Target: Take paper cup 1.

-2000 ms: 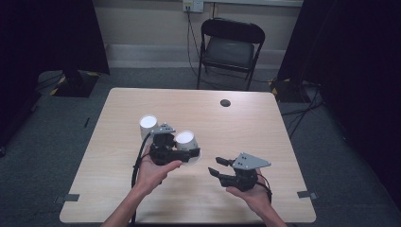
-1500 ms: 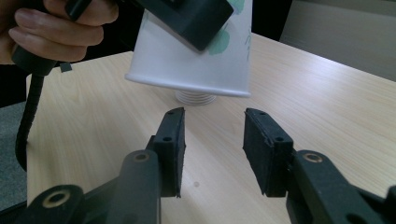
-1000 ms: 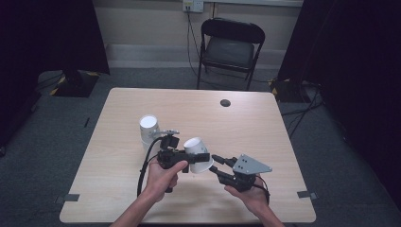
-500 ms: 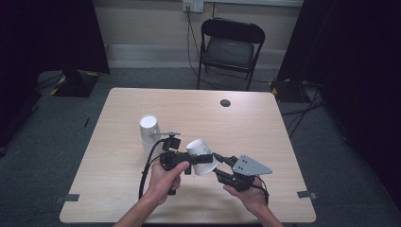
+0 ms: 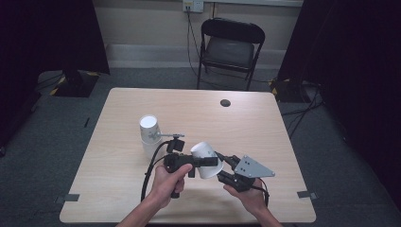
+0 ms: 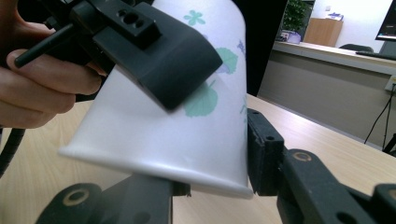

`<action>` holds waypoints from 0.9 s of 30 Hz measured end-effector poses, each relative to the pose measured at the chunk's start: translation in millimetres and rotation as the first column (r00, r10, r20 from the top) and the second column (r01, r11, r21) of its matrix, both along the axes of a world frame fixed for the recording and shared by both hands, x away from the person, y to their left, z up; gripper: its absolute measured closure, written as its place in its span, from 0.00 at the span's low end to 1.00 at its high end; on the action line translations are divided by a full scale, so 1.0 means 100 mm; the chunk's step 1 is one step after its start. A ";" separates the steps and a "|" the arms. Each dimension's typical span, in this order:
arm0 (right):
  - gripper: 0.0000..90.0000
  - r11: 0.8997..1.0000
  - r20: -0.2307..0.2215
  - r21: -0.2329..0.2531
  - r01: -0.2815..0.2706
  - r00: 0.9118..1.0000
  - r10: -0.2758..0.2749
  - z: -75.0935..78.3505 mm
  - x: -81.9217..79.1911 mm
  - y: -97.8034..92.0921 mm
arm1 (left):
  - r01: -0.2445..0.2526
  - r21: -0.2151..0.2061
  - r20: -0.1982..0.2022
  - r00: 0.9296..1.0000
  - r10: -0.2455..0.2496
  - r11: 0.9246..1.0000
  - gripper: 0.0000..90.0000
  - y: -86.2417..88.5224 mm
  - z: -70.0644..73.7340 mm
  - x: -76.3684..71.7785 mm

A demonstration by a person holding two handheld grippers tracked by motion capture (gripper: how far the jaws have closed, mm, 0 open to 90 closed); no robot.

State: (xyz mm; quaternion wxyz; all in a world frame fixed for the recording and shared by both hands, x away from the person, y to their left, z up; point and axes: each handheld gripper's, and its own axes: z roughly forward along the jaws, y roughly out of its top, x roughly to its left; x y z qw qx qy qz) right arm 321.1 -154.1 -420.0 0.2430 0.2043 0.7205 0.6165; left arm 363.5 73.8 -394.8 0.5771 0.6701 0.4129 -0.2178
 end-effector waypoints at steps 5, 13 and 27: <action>0.77 1.000 0.012 0.005 0.017 1.000 -0.017 0.00 0.00 -0.01 | 0.025 0.012 0.001 1.000 -0.025 1.000 0.32 -0.04 -0.02 -0.01; 0.86 1.000 0.029 0.006 0.026 0.999 -0.026 0.00 0.00 -0.02 | 0.043 0.006 0.004 0.999 -0.043 0.999 0.29 -0.06 -0.04 0.00; 0.93 0.999 0.017 0.019 0.045 0.999 -0.046 0.01 0.03 -0.12 | 0.049 0.043 0.050 0.997 -0.051 0.998 0.20 -0.09 -0.05 -0.02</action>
